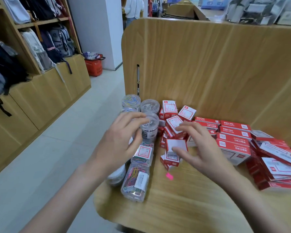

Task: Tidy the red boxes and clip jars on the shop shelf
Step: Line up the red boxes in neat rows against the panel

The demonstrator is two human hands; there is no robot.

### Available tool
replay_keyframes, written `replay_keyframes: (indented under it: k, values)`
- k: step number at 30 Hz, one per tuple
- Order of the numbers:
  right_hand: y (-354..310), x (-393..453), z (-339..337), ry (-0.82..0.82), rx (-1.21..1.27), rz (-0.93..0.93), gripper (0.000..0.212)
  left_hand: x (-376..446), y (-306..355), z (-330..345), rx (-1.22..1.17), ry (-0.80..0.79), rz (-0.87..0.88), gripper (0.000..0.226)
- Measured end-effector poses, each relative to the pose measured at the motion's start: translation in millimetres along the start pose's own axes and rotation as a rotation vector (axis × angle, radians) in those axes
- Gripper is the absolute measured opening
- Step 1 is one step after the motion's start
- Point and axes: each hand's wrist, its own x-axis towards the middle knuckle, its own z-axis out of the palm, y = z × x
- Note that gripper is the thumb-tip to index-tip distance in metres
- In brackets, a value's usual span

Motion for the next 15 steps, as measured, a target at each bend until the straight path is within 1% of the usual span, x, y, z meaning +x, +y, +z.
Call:
replay_keyframes:
  k: [2,4,6,7,9,11,15]
  values:
    - [1,-18,16,-0.016,-0.131,-0.016,0.051,-11,9,6,-0.017,-0.048,0.035,0.032]
    - [-1,-23,26,0.071,-0.257,0.032,0.052,-22,12,11,-0.037,-0.098,0.04,0.031]
    - [-6,-24,32,0.168,-0.292,0.128,0.057,-30,13,14,-0.039,-0.134,0.03,0.03]
    - [-9,-26,36,0.183,-0.294,0.165,0.061,-34,13,14,-0.03,-0.148,0.03,0.03]
    - [-12,-31,50,0.158,-0.25,0.234,0.069,-40,13,14,-0.012,-0.168,0.032,0.031]
    - [-13,-34,66,0.147,-0.169,0.293,0.071,-43,13,12,-0.011,-0.176,0.023,0.031]
    - [-12,-28,81,0.16,-0.037,0.314,0.074,-48,12,8,-0.011,-0.183,-0.009,0.031]
